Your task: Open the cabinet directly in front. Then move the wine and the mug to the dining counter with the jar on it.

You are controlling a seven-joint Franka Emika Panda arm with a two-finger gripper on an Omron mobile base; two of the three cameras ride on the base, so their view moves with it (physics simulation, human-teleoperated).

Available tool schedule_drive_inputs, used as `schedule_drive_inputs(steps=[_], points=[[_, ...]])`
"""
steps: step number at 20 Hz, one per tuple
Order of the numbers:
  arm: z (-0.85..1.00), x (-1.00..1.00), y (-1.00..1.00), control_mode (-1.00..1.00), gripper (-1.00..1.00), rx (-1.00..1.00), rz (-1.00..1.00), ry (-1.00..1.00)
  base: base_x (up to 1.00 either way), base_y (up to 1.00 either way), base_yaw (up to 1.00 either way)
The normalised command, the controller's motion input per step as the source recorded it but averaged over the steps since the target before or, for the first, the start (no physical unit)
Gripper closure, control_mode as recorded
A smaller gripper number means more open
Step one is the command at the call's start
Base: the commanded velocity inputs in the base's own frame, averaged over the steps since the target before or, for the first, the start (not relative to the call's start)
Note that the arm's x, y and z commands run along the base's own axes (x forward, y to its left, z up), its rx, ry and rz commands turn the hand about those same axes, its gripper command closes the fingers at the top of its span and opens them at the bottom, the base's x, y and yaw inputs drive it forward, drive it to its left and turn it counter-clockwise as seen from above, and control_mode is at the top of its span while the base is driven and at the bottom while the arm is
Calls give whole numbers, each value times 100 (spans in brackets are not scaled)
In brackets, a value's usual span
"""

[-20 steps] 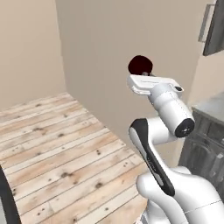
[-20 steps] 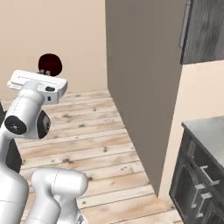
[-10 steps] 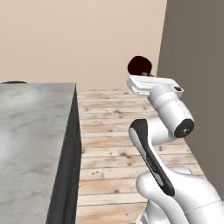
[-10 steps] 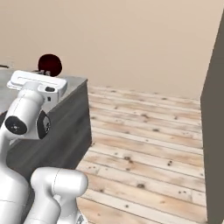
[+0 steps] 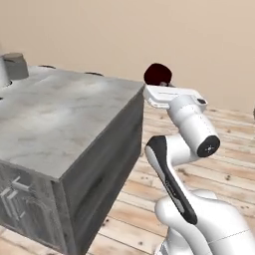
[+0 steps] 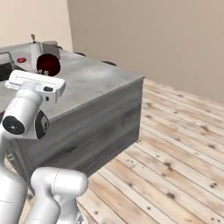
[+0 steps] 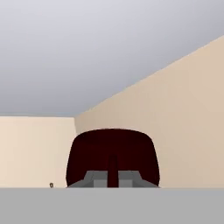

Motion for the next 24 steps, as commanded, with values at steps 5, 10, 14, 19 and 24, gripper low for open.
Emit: schedule_drive_inputs(steps=[5, 10, 14, 19, 24], points=[[0, 0, 0, 100, 100, 0, 0, 0, -36, -40, 73], [0, 0, 0, 100, 100, 0, 0, 0, -14, -43, 70], [0, 0, 0, 100, 100, 0, 0, 0, -9, -27, 69], [0, 0, 0, 100, 100, 0, 0, 0, -3, -13, 49], [0, 0, 0, 100, 100, 0, 0, 0, 0, 0, 4]])
